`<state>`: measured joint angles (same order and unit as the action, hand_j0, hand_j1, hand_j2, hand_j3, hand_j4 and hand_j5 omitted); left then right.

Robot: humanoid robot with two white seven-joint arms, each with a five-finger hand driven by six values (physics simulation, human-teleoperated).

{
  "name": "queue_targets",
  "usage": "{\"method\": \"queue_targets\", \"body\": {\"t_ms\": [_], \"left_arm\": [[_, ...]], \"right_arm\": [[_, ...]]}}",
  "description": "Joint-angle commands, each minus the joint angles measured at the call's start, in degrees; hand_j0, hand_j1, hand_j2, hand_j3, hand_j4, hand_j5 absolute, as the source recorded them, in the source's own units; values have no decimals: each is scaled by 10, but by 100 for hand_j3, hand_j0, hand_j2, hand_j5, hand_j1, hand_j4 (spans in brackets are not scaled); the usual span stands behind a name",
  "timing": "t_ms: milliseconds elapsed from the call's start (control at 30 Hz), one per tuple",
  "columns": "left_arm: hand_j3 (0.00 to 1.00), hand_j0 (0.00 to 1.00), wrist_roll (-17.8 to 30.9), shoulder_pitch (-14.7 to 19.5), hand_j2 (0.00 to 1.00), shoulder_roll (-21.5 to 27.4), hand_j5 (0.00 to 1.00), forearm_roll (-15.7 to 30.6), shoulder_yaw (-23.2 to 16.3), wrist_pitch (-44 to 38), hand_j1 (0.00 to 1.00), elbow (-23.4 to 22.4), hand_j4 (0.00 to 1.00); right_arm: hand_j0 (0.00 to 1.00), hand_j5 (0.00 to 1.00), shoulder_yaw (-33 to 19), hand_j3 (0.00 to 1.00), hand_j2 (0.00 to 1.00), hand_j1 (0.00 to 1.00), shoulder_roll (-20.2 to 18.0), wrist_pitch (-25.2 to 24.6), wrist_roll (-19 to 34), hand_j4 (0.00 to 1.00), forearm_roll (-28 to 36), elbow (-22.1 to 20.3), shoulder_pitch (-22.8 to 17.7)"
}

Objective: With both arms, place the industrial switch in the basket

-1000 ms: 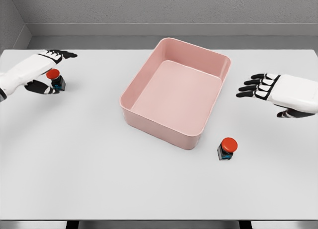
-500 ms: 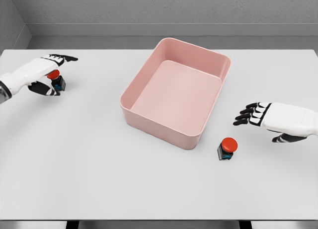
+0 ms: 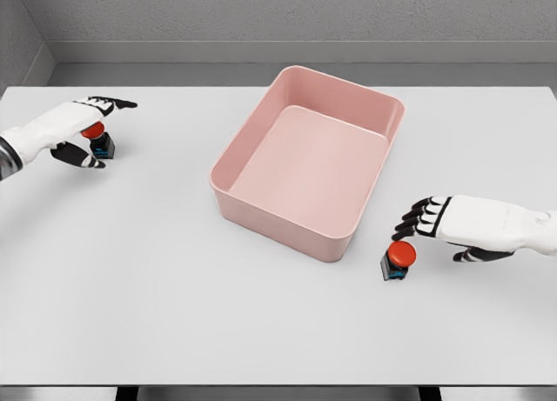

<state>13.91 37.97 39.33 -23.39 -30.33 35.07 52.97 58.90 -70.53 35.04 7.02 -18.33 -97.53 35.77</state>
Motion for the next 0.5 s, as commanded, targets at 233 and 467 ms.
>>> {"method": "queue_targets", "body": {"t_ms": [233, 467], "left_arm": [[100, 100, 0, 5, 100, -3, 100, 4, 0, -1, 100, -27, 100], [100, 100, 0, 25, 100, -14, 100, 4, 0, -1, 100, -68, 100]], "right_arm": [[92, 92, -1, 92, 92, 92, 4, 0, 0, 92, 5, -13, 1], [92, 92, -1, 92, 92, 92, 17, 0, 10, 92, 5, -21, 3]]}}
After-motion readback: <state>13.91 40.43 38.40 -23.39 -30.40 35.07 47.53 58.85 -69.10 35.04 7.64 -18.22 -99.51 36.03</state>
